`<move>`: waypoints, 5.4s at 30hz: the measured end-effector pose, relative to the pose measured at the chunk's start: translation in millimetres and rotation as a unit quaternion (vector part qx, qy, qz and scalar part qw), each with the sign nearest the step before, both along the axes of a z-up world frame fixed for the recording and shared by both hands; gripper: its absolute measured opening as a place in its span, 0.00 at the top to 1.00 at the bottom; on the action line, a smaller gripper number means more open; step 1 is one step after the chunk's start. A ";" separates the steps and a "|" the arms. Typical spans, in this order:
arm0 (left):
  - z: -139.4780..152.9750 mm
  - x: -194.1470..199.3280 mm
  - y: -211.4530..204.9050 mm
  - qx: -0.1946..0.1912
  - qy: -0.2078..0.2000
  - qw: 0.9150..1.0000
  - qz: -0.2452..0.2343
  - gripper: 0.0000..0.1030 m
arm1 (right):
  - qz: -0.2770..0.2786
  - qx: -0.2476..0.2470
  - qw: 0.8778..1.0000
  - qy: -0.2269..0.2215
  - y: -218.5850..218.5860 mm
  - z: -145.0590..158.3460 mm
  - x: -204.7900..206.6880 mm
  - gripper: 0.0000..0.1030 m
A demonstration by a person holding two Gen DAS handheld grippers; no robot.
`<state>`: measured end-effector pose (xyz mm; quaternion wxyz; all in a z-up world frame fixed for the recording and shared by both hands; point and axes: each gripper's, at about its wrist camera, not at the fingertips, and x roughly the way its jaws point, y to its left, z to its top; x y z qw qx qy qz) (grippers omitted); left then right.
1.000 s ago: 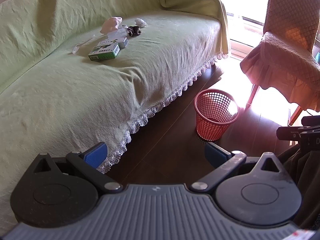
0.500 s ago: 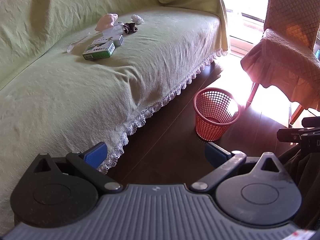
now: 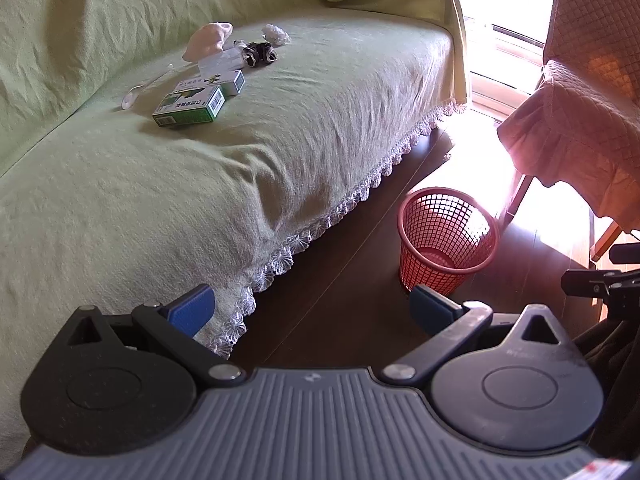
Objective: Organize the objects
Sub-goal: 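Move both tools toward the red mesh wastebasket on the floor, then grasp the rim of the red wastebasket with the right gripper, then lift the basket with the right gripper while the left tool approaches the medicine boxes, then grasp the white-green spray medicine box with the left gripper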
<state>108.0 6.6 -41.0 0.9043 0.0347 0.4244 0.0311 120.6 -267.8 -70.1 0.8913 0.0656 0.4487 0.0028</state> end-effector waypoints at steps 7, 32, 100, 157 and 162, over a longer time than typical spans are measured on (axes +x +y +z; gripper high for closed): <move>-11.3 38.8 2.5 -0.003 0.005 1.000 0.002 0.01 | -0.002 -0.004 1.000 0.007 -15.4 -12.4 35.0 0.17; -96.3 170.3 14.8 -0.018 0.047 0.999 0.005 0.01 | -0.159 0.111 0.975 0.109 -114.2 -149.5 121.9 0.44; 87.6 237.5 44.4 -0.029 0.073 0.986 0.150 0.02 | -0.242 0.172 0.932 0.207 -177.5 77.6 255.2 0.93; -14.4 355.4 303.0 -0.266 0.231 0.908 0.228 0.02 | -0.316 0.019 0.917 0.243 9.5 72.1 385.8 0.93; -28.1 356.0 309.9 -0.315 0.218 0.864 0.327 0.02 | -0.309 0.016 0.918 0.246 7.3 72.5 389.8 0.93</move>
